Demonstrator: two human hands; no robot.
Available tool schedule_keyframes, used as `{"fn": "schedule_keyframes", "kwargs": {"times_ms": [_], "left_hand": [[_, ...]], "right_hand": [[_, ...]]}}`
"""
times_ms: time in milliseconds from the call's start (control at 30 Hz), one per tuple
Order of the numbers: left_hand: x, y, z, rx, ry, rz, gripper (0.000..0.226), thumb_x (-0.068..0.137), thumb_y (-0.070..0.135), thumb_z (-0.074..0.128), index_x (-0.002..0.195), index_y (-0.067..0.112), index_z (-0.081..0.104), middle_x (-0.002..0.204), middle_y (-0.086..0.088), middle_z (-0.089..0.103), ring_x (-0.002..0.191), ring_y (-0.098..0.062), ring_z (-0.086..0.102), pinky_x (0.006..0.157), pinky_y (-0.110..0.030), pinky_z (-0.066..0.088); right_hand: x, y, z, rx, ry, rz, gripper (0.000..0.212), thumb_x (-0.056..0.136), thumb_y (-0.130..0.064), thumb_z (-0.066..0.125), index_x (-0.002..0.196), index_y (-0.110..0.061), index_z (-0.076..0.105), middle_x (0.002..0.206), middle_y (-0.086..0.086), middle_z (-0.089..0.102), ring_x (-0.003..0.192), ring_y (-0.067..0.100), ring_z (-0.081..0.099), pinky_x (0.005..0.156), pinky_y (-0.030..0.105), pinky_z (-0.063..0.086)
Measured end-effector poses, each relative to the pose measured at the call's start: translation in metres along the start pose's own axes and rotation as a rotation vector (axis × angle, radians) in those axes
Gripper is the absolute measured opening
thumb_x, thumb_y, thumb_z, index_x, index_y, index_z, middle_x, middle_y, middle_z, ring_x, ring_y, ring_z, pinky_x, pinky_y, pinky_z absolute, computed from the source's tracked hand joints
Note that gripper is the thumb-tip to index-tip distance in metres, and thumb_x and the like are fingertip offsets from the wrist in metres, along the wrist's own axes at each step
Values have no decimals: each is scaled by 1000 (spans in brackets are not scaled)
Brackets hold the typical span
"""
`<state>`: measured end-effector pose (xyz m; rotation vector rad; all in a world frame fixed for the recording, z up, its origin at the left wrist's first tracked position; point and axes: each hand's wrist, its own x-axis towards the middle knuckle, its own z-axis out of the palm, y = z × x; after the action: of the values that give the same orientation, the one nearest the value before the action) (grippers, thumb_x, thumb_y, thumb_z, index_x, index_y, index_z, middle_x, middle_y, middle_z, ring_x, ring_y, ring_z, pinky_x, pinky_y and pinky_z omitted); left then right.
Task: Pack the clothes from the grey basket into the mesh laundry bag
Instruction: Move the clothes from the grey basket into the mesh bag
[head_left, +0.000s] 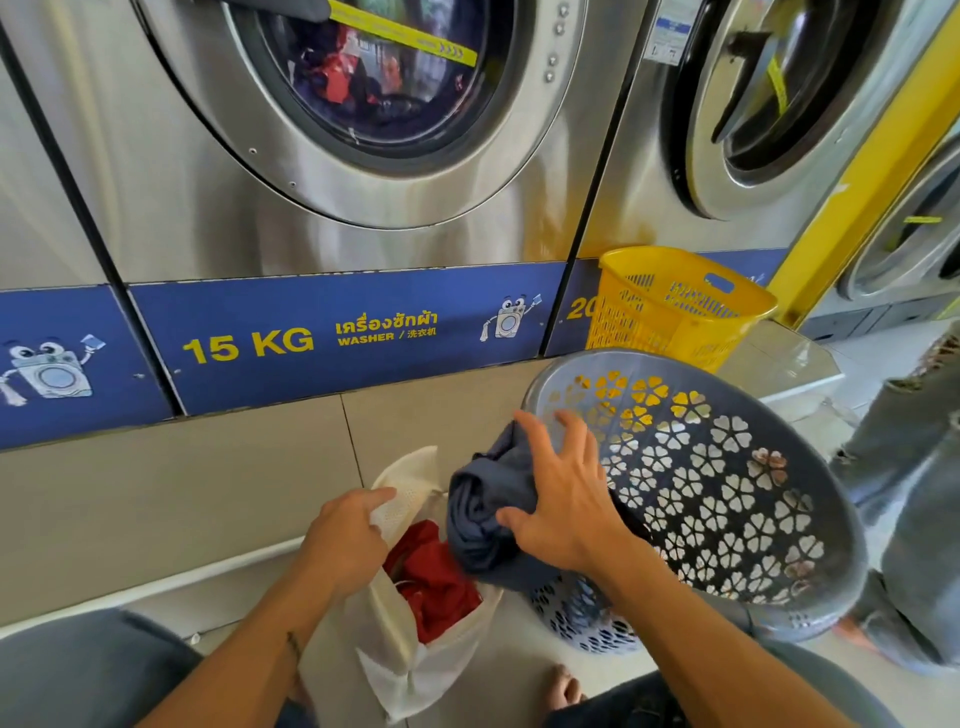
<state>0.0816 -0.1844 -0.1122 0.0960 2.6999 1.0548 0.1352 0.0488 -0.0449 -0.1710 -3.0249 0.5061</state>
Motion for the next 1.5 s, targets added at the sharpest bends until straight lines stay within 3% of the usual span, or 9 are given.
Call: {"fn": "schedule_keyframes", "kwargs": {"times_ms": [67,200,467,733,1000,1133,1300,1367,1500], "left_hand": [[0,0,0,-3,-7,5,53,93,2,50,140,26,53,145,-4,48,124,-26,51,102,-34,45],[-1,-3,-2,6,-15,-12,54,92,3,49,140,27,53,146,-5,47,127,-28,50,105,-37,44],[-7,-4,-8,25,-43,-13,56,89,4,49,140,27,53,144,-4,49,125,-27,51,105,-35,44],[-7,-1,-11,39,-61,-37,55,92,5,53,142,30,51,141,-5,51,114,-27,57,98,-37,51],[-4,-5,-19,-7,-88,-42,53,88,8,54,136,28,58,138,-9,56,116,-30,59,99,-34,48],[-4,-12,-19,-39,-95,-46,55,86,6,52,136,30,58,141,-9,54,114,-30,60,96,-36,51],[3,-12,-16,-55,-95,-54,58,86,3,51,138,28,56,143,-10,49,116,-30,57,95,-32,50],[5,-11,-14,-61,-100,-59,60,85,2,48,138,29,56,145,-11,48,118,-31,57,97,-31,49],[7,-12,-12,-73,-89,-66,59,86,2,47,136,30,57,144,-10,49,113,-31,60,94,-35,52]], "right_hand": [[1,10,-2,78,-116,118,100,72,-45,68,152,-45,7,156,14,13,143,43,22,107,59,39],[1,16,0,-20,-126,50,70,83,-23,55,146,-39,26,118,12,54,103,40,60,82,49,52],[-4,6,-4,-97,10,23,36,81,-17,54,115,-29,57,106,4,43,85,36,59,62,37,42],[-10,-37,-27,-90,312,-273,44,68,-4,65,109,-20,69,99,8,60,79,39,61,52,32,37],[-24,-61,50,-337,-106,-326,34,81,-20,61,114,-15,59,114,10,57,102,33,59,64,37,45],[-27,-55,44,-251,-256,-353,56,86,-31,59,139,-25,41,128,5,55,115,31,54,84,43,51],[-17,-42,9,-155,129,-253,64,73,-26,59,136,-28,49,141,7,44,128,34,42,101,50,45],[-10,-24,-1,-266,47,-5,82,71,-30,60,147,-36,30,153,14,20,142,42,21,109,57,34],[-5,6,-6,-57,-175,104,80,77,-28,55,144,-53,19,122,13,55,106,41,59,83,52,55]]}}
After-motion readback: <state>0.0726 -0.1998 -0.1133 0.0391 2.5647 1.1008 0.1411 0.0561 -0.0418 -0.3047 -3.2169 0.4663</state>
